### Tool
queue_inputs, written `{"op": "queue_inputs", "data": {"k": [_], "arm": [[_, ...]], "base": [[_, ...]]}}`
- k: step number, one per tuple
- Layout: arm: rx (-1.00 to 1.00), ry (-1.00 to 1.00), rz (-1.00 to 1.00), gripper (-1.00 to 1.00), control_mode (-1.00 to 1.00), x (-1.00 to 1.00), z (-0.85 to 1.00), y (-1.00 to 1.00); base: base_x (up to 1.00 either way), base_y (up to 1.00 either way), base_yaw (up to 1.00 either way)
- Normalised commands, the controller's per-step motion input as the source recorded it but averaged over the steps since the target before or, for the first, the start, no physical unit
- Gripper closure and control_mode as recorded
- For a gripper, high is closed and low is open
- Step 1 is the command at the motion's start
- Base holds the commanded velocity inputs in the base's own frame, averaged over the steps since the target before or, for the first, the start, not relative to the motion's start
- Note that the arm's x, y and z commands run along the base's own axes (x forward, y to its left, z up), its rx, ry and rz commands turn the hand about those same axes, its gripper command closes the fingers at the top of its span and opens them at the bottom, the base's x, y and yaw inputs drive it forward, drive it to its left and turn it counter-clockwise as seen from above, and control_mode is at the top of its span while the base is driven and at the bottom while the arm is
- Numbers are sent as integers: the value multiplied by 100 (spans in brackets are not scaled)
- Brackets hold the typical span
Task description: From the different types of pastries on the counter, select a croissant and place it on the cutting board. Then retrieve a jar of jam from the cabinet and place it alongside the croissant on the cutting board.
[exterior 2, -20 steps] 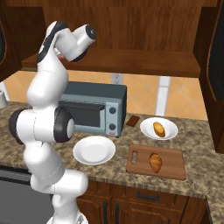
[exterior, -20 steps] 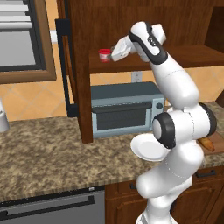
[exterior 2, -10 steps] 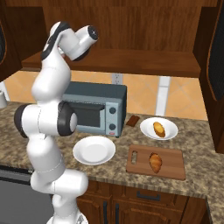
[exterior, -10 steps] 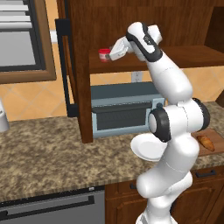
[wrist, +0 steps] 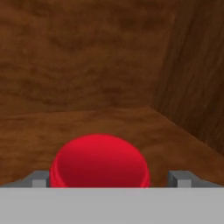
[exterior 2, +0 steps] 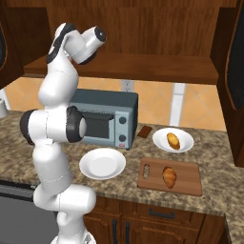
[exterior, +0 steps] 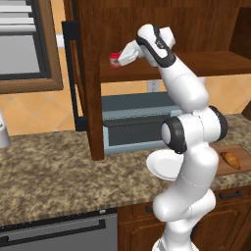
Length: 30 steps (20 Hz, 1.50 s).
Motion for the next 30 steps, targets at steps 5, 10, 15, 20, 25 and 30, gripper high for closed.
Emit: {"op": "queue_inputs", "data": {"k": [5,10,15,20,25,30], "arm": [[-2,3,0,100,-100,26,-9,13],[0,0,0,100,-100,13,-2,0],[0,-3,0,100,-100,-4,18,-16],[0,-8,0,100,-100,-32,39,-55],[0,-7,0,100,-100,-60,9,-67],[0,-1,0,100,-100,-85,-15,-65]], "base": [[0,0,0],[0,0,0],[0,0,0],[0,0,0],[0,0,0],[0,0,0]]}}
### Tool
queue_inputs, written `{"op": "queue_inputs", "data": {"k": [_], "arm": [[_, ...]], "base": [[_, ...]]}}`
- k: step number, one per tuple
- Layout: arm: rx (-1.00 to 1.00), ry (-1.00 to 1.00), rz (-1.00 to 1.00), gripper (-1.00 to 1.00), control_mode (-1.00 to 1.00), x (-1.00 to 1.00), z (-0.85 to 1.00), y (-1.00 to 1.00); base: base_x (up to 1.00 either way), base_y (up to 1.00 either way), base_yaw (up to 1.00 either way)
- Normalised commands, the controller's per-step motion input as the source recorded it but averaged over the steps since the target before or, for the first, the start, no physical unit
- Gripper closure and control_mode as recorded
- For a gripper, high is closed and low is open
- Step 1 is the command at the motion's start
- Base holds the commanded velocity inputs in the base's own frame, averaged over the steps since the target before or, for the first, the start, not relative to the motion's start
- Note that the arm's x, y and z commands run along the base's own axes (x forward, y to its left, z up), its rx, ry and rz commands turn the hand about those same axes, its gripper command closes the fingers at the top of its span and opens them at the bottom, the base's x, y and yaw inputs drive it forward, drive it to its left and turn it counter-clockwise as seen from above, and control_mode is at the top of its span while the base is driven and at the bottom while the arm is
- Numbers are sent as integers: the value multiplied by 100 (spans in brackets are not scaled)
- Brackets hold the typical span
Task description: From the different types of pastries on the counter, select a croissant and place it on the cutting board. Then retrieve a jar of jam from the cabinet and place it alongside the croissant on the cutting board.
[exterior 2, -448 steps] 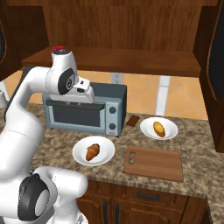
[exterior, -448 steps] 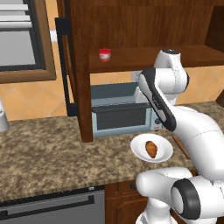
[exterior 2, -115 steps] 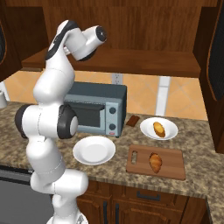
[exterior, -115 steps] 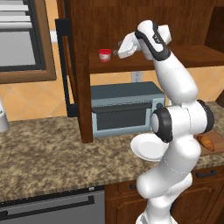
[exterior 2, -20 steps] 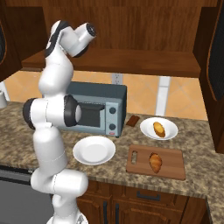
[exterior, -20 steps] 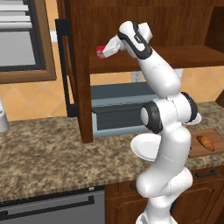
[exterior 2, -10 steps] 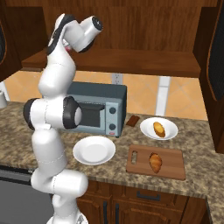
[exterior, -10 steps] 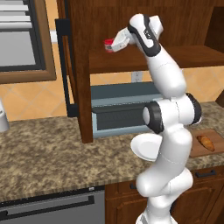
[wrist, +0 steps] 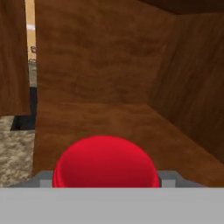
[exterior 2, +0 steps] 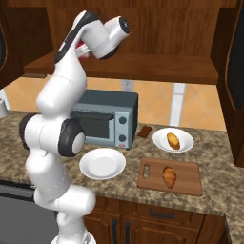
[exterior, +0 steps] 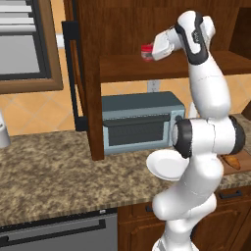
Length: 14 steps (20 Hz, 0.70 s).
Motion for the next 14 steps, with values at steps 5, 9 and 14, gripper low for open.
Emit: {"op": "queue_inputs", "data": {"k": [5,9,14], "arm": [[0,0,0,100,-100,-88,-15,-56],[0,-1,0,100,-100,-92,-3,-52],[-6,-19,0,100,-100,-100,1,-36]], "base": [[0,0,0],[0,0,0],[0,0,0]]}}
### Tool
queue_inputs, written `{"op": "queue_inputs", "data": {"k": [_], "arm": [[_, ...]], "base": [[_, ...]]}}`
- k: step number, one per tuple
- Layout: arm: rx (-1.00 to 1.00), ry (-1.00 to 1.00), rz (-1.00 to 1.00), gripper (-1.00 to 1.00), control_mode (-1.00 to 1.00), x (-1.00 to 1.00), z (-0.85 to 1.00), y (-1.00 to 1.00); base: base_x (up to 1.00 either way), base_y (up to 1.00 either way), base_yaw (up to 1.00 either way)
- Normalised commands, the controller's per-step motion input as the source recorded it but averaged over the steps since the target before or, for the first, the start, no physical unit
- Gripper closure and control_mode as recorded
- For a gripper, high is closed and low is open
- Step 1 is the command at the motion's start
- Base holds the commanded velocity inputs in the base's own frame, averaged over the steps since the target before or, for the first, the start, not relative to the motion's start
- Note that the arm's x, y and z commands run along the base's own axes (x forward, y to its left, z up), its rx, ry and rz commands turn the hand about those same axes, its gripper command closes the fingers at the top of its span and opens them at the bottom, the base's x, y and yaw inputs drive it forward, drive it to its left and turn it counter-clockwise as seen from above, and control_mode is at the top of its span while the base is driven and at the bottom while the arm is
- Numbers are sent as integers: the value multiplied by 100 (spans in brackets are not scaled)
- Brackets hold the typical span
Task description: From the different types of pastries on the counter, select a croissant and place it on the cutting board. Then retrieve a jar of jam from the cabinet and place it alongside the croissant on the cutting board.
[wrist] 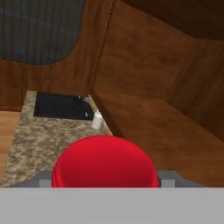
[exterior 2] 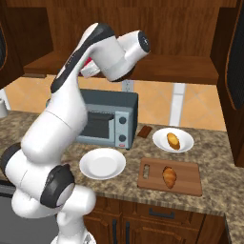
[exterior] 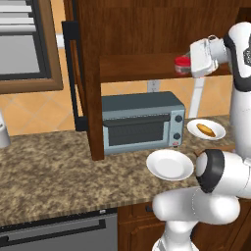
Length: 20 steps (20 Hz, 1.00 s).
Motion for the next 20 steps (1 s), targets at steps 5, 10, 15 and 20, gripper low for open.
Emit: {"op": "queue_inputs", "data": {"k": [5,10,15,20], "arm": [[-11,-21,0,100,-100,-91,6,-34],[-3,-7,-17,100,-100,-81,0,-47],[1,6,-43,100,-100,-57,0,-28],[3,21,-49,100,-100,-39,-9,-14]], "base": [[0,0,0],[0,0,0],[0,0,0],[0,0,0]]}}
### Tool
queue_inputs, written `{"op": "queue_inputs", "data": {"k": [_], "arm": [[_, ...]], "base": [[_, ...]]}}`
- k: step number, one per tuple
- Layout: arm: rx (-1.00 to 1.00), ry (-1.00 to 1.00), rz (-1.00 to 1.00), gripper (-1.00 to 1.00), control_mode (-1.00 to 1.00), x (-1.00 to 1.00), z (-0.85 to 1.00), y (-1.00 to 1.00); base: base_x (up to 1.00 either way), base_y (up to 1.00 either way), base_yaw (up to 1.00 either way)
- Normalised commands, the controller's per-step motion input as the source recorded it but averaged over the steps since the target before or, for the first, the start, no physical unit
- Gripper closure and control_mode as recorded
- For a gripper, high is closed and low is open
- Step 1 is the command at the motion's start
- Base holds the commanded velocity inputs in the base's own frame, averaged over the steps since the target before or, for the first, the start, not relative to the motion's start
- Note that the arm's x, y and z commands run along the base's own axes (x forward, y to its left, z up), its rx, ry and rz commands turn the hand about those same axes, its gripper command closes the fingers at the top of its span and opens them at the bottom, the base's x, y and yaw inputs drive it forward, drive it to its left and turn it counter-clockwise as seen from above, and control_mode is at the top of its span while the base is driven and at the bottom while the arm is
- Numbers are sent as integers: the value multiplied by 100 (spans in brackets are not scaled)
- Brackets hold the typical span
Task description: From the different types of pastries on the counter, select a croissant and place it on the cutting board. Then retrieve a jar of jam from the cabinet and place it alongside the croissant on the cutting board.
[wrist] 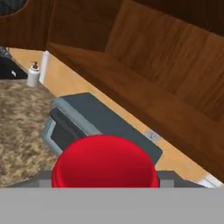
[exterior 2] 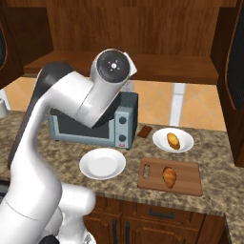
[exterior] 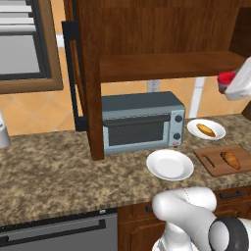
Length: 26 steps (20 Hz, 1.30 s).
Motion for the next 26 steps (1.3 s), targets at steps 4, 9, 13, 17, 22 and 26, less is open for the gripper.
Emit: {"op": "queue_inputs", "data": {"k": [4,9,13,17,22,26], "arm": [[5,24,-48,100,-100,-47,-27,-22],[4,13,-41,100,-100,-34,-43,-37],[0,0,-24,100,-100,-14,-64,-42],[0,0,-12,100,-100,0,-80,-36],[0,0,-10,100,-100,0,-86,-32],[0,1,-17,100,-100,-5,-79,-52]], "base": [[0,0,0],[0,0,0],[0,0,0],[0,0,0],[0,0,0],[0,0,0]]}}
